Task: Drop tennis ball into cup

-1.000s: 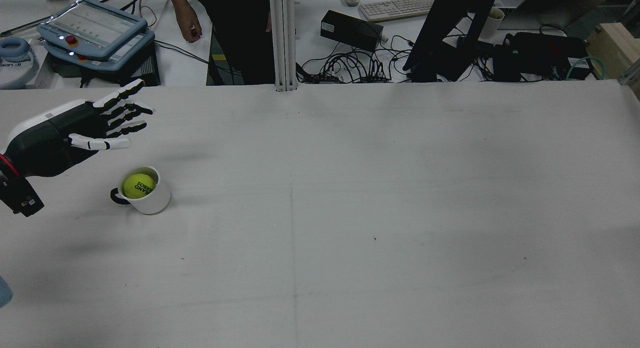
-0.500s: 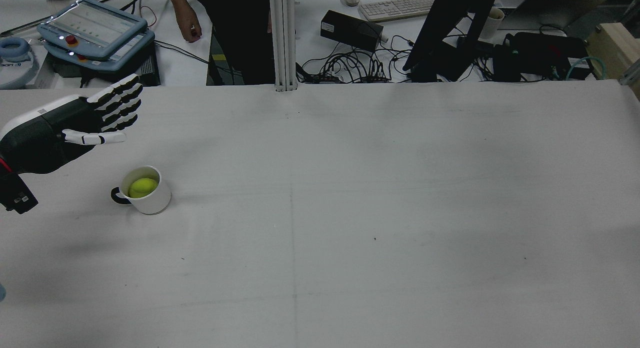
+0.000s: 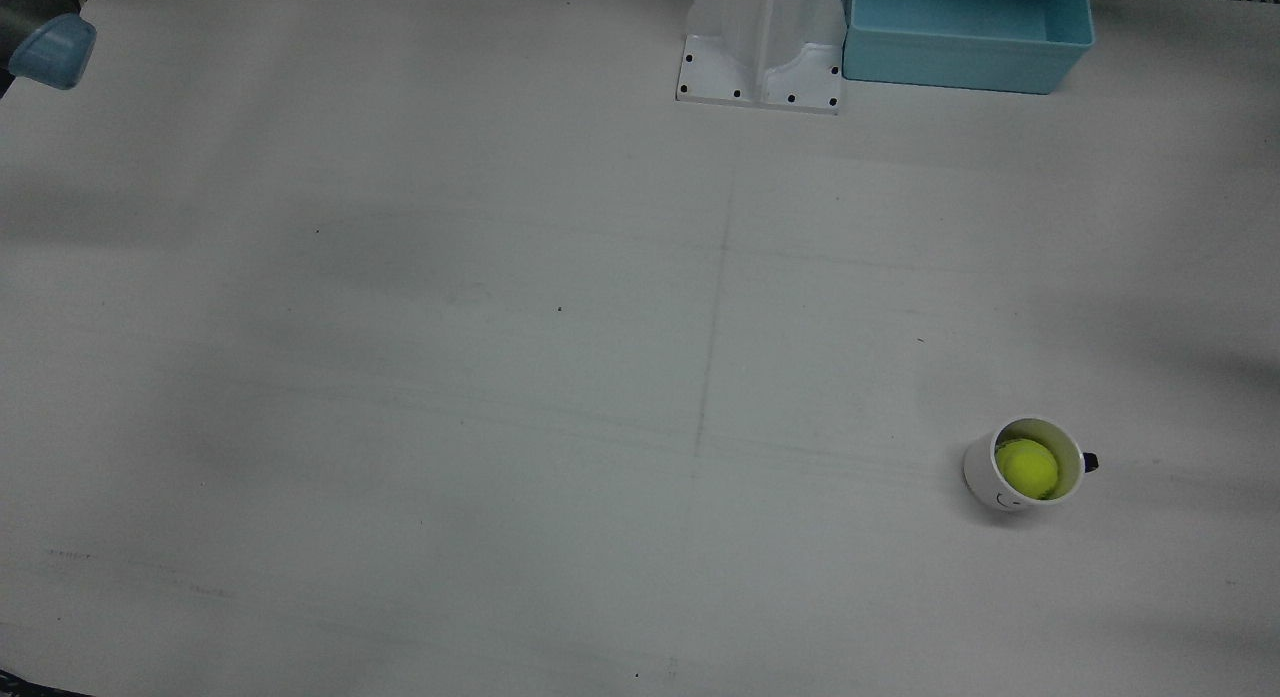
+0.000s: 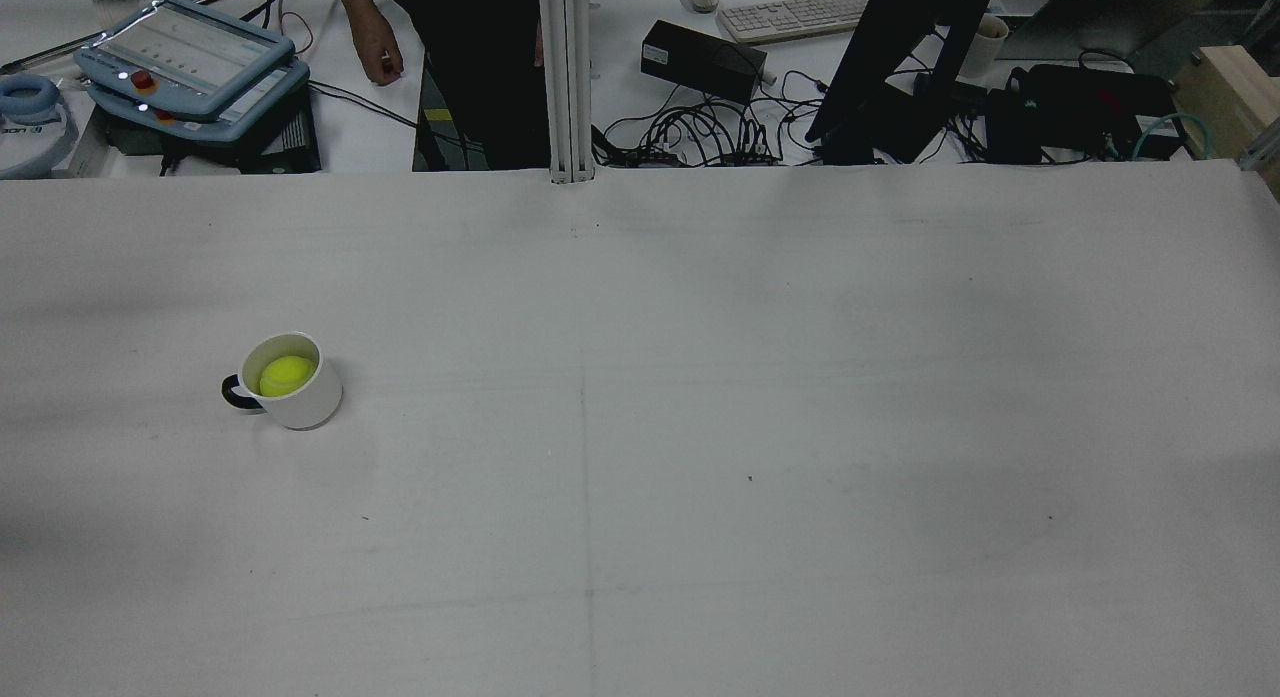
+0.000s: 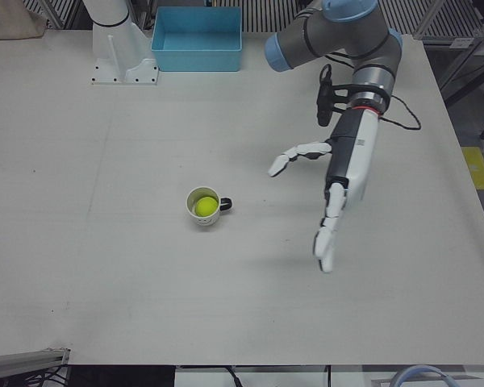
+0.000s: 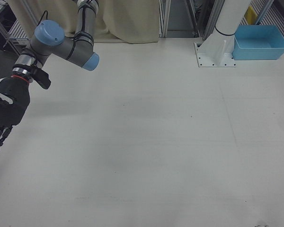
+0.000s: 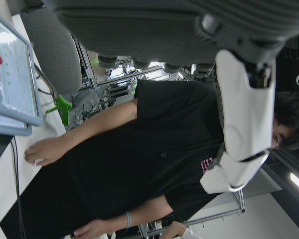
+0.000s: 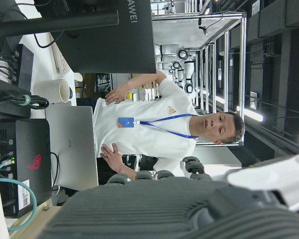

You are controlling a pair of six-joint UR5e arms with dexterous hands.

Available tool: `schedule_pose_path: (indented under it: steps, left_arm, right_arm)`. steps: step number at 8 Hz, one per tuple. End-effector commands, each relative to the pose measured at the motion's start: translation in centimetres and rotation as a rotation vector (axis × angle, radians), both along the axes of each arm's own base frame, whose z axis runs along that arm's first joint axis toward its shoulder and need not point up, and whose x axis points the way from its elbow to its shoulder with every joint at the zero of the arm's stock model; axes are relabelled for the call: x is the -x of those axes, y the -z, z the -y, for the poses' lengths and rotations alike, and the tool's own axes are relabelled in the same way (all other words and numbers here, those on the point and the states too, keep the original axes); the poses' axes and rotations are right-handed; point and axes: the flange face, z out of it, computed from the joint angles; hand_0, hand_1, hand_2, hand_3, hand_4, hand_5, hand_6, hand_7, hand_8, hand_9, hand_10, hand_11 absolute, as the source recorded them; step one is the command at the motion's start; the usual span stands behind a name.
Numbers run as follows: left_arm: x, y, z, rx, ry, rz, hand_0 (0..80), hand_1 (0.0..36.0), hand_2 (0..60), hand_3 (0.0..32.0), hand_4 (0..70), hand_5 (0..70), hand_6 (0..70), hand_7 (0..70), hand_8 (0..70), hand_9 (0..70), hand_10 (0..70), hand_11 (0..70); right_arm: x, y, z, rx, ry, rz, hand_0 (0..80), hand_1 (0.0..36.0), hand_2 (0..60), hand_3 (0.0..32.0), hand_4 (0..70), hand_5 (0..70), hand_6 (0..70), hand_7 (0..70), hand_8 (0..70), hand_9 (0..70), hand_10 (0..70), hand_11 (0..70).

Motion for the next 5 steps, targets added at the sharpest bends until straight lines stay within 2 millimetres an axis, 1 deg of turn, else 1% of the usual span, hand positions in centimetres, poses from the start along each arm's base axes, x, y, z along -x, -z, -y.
schedule_pose_path:
  steps: [1,2,4,5]
  left_arm:
    - [7.25,-6.81,-0.64,0.09,0.119,0.017,59.4,36.0,44.0,0.0,0.0,9.2,1.7,0.0,0.0,0.0,0.0,2.9]
    - [7.28,-7.14,-0.88,0.095,0.119,0.016,58.7,36.0,46.0,0.0,0.0,9.1,1.6,0.0,0.0,0.0,0.0,2.8]
    - [7.28,-6.83,-0.88,0.087,0.119,0.015,59.2,36.0,49.1,0.0,0.0,9.4,1.7,0.0,0.0,0.0,0.0,2.8]
    - [7.26,-6.68,-0.89,0.084,0.118,0.015,58.2,36.0,51.1,0.0,0.0,9.1,1.6,0.0,0.0,0.0,0.0,2.4]
  right_arm:
    - [0.0,0.0,0.0,0.0,0.0,0.0,0.0,0.0,0.0,0.0,0.0,0.0,0.0,0.0,0.0,0.0,0.0,0.0]
    - [0.0,0.0,0.0,0.0,0.0,0.0,0.0,0.0,0.0,0.0,0.0,0.0,0.0,0.0,0.0,0.0,0.0,0.0]
    - [0.0,0.0,0.0,0.0,0.0,0.0,0.0,0.0,0.0,0.0,0.0,0.0,0.0,0.0,0.0,0.0,0.0,0.0]
    - [0.0,0.0,0.0,0.0,0.0,0.0,0.0,0.0,0.0,0.0,0.0,0.0,0.0,0.0,0.0,0.0,0.0,0.0]
